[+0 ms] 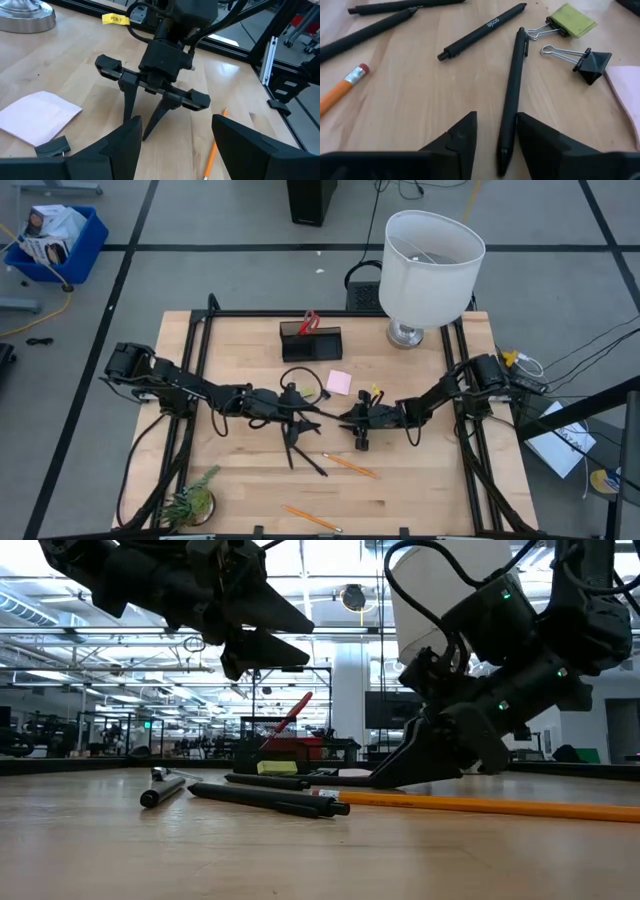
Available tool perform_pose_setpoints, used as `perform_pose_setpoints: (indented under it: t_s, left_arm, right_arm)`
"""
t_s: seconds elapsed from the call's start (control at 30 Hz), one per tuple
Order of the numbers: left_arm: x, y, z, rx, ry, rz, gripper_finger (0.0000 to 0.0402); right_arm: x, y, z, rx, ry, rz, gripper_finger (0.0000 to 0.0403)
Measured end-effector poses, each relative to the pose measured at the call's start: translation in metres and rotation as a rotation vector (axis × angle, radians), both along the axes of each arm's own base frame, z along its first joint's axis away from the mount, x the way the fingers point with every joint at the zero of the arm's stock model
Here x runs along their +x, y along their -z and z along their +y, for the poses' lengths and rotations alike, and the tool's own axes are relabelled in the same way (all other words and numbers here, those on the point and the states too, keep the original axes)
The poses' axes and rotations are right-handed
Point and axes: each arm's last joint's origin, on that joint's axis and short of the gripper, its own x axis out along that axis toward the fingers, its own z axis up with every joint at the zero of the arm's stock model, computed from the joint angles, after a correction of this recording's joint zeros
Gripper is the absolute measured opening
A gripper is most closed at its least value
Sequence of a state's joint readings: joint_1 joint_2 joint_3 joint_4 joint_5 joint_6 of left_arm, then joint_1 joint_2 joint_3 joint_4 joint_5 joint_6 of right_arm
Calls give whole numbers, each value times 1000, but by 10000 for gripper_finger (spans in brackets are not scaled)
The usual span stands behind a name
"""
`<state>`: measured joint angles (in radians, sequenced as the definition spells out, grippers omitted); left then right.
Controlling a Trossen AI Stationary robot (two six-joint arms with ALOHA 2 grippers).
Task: Pick and place office supplies into organizer
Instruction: Put the black pen into the black desk organizer
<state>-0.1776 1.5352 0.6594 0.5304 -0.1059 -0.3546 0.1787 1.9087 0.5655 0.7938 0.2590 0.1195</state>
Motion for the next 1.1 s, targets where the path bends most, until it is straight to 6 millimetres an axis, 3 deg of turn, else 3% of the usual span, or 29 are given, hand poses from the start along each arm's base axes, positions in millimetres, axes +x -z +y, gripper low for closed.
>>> perform_pose_setpoints:
  t_s: [0.13, 0.37, 0.8, 1.1]
  left_arm:
    - [0, 0, 0, -14, -5, -1, 248]
    - [0, 0, 0, -57, -20, 2, 248]
    - [3, -9, 3, -122, -140, -93, 248]
    - [2, -23, -14, -84, -64, -239, 235]
  right_arm:
    - [0, 1, 0, 4, 4, 9, 107]
    - [-1, 2, -1, -7, 6, 22, 22]
    - [2, -8, -2, -24, 48, -62, 23]
    - [1, -44, 3, -43, 33, -169, 23]
